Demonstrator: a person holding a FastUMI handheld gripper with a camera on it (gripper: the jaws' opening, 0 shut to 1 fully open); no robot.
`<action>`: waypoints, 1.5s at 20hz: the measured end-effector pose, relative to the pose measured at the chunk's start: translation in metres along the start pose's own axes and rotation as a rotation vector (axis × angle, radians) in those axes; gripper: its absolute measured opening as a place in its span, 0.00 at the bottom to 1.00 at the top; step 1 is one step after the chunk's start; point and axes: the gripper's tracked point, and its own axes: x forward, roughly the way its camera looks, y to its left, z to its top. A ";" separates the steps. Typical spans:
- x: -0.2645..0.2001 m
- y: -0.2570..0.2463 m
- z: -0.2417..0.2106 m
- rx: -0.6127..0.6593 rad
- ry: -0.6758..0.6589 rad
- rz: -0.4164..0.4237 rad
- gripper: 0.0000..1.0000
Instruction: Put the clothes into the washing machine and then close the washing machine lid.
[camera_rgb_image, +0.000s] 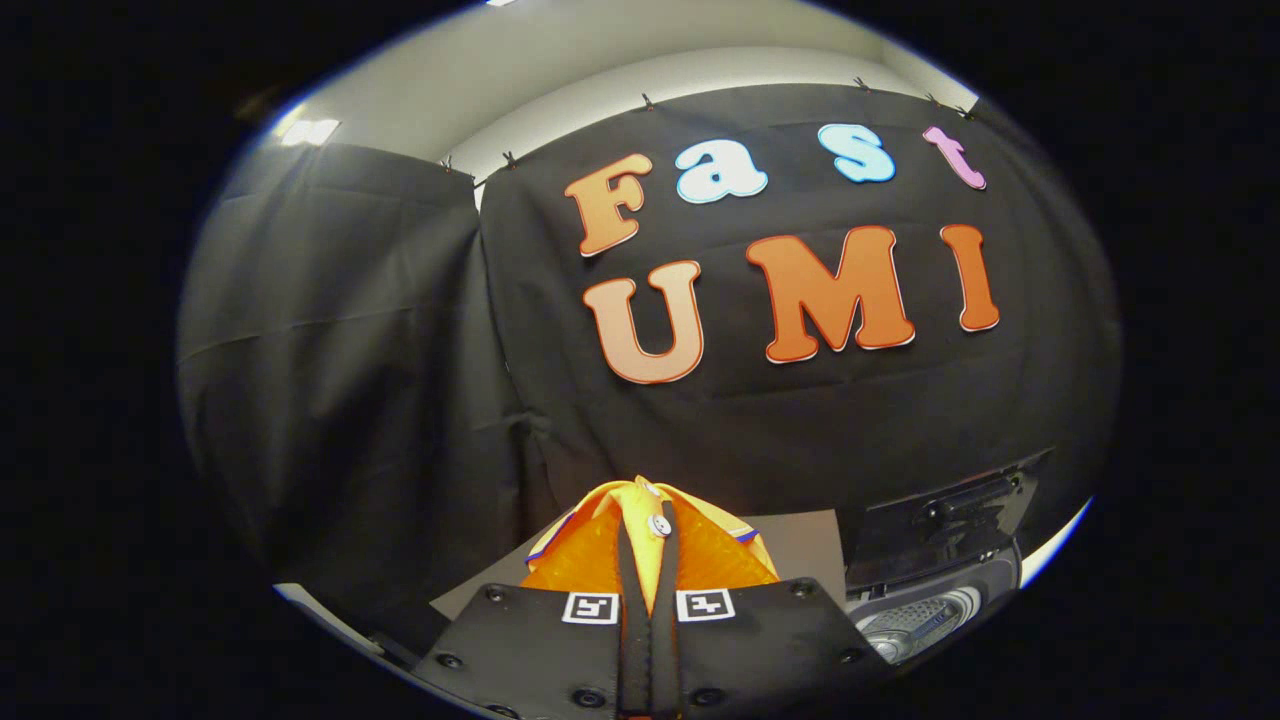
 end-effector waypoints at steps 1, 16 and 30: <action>-0.007 -0.005 0.010 -0.007 -0.016 -0.005 0.07; -0.122 -0.156 0.095 -0.058 -0.168 -0.138 0.07; -0.146 -0.310 0.012 -0.018 -0.072 -0.229 0.07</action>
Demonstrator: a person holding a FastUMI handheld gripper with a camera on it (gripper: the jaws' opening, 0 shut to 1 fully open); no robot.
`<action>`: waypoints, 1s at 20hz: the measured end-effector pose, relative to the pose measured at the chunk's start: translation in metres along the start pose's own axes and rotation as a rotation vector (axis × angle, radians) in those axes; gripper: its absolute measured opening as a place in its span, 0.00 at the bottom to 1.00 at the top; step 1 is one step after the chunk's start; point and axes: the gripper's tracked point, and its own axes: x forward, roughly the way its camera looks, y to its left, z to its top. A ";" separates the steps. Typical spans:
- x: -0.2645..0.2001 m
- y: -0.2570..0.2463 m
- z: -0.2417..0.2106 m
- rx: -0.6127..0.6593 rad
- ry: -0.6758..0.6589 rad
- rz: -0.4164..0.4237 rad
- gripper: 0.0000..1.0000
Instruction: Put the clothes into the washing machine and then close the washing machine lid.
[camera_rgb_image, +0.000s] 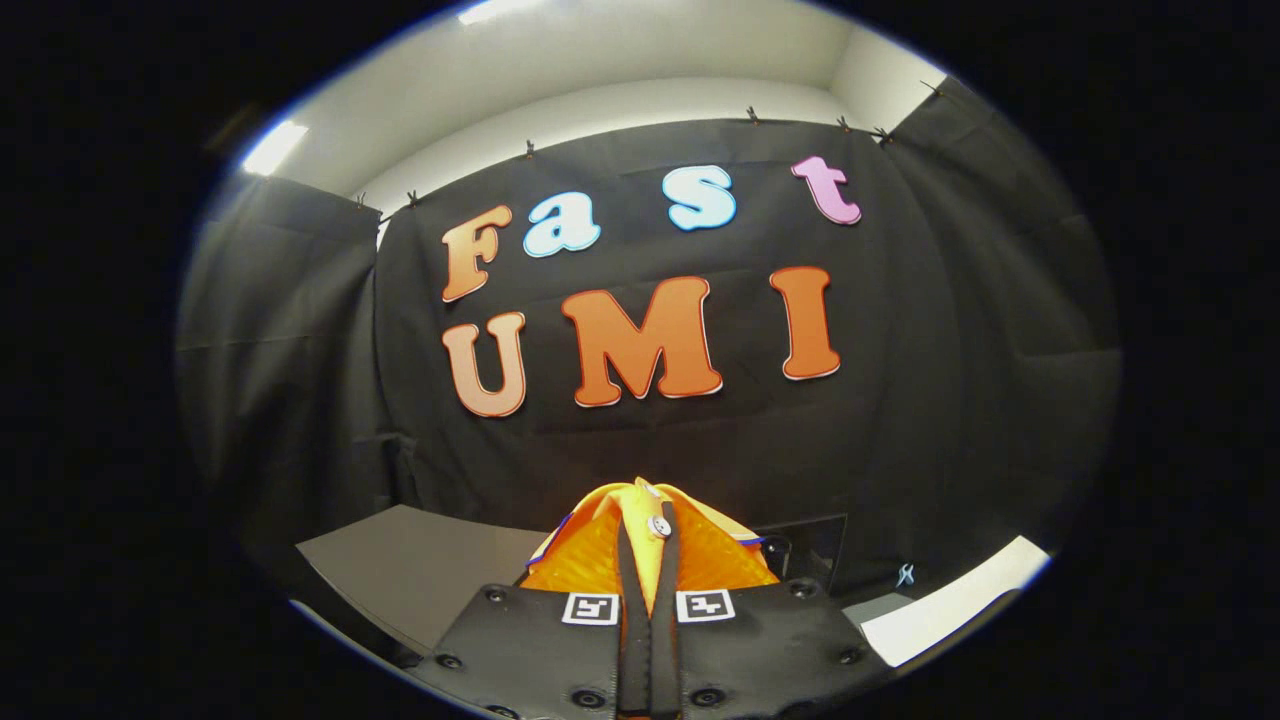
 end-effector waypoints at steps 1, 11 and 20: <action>0.000 -0.008 -0.009 0.015 0.008 0.006 0.07; 0.042 -0.055 -0.119 0.148 0.125 -0.013 0.07; 0.090 -0.068 -0.242 0.156 0.340 -0.081 0.07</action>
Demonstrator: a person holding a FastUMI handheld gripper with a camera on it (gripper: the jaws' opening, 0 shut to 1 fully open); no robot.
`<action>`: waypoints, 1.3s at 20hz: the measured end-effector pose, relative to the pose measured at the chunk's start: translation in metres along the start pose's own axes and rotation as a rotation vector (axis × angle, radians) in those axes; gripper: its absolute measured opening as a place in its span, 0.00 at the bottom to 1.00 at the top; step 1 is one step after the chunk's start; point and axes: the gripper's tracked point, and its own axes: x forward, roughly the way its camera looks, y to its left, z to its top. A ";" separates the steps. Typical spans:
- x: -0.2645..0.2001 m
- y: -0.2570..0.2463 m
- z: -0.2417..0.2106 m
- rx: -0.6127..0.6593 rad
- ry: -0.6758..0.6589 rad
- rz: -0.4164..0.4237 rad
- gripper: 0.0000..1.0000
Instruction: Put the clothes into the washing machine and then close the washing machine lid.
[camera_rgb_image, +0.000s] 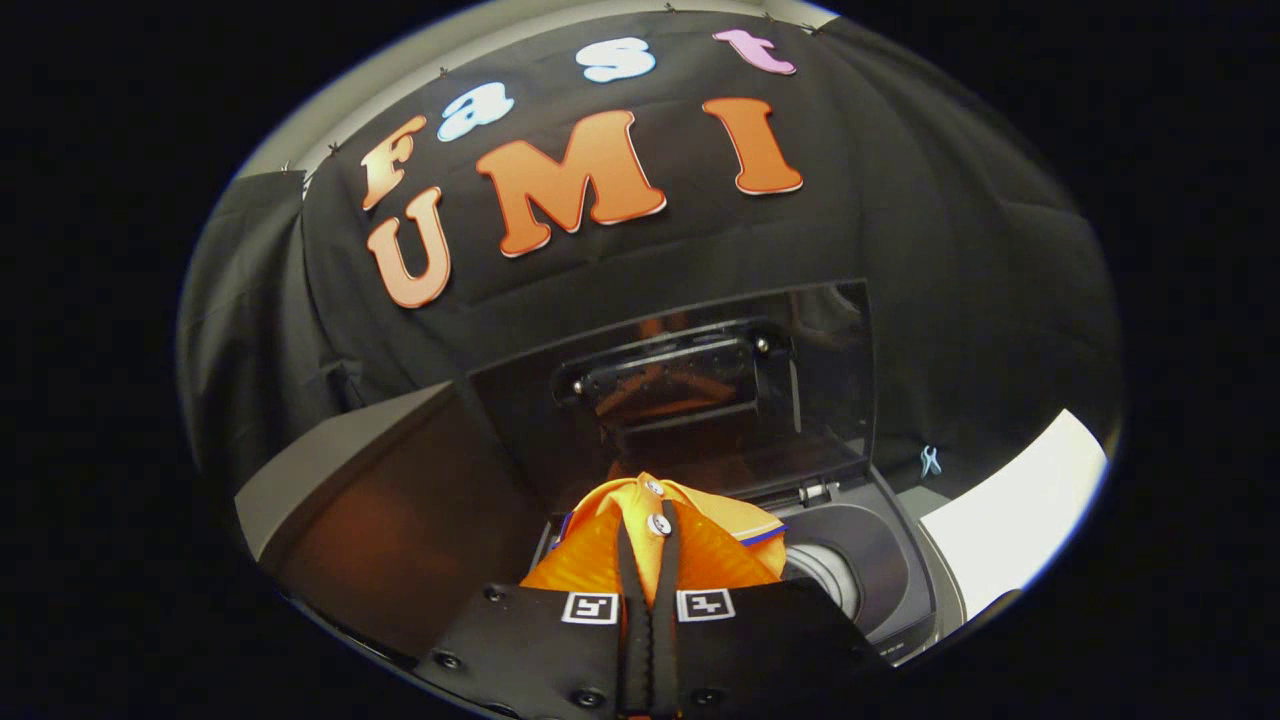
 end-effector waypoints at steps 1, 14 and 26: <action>0.007 -0.005 -0.010 0.004 0.019 -0.012 0.07; 0.102 -0.059 -0.123 0.004 0.352 -0.132 0.08; 0.120 -0.069 -0.173 -0.011 0.602 -0.175 0.09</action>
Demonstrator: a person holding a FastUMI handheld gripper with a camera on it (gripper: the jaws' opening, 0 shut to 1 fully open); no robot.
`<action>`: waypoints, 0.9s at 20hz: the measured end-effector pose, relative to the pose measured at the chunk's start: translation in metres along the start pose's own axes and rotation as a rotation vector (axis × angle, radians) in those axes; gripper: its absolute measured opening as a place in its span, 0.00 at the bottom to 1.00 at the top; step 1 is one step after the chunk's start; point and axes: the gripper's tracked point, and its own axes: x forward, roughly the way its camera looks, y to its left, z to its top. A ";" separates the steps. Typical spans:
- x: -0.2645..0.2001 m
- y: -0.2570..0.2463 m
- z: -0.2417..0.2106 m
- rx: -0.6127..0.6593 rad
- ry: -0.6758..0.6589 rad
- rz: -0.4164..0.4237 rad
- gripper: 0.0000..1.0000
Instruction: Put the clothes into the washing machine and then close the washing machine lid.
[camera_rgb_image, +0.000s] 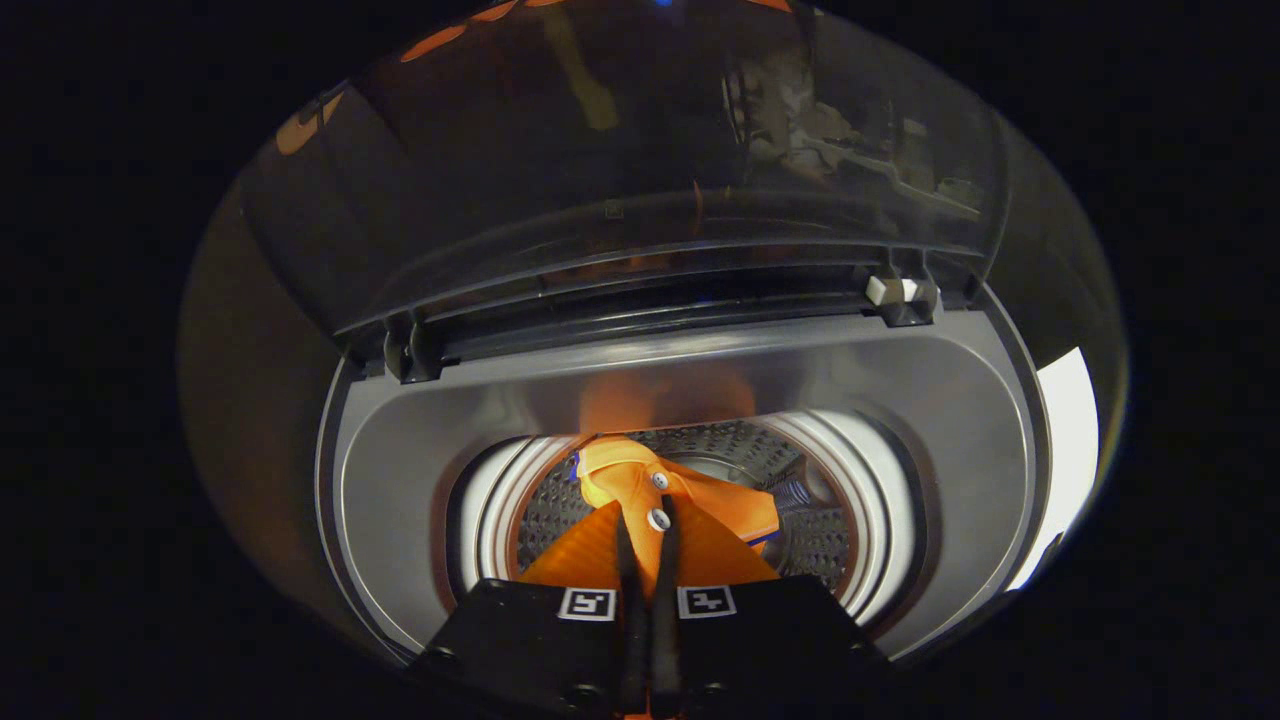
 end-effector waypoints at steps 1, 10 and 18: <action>0.000 0.000 0.000 0.001 0.003 0.000 0.10; -0.007 -0.011 -0.020 -0.024 0.039 -0.058 1.00; -0.019 -0.010 -0.023 -0.003 0.017 -0.055 0.99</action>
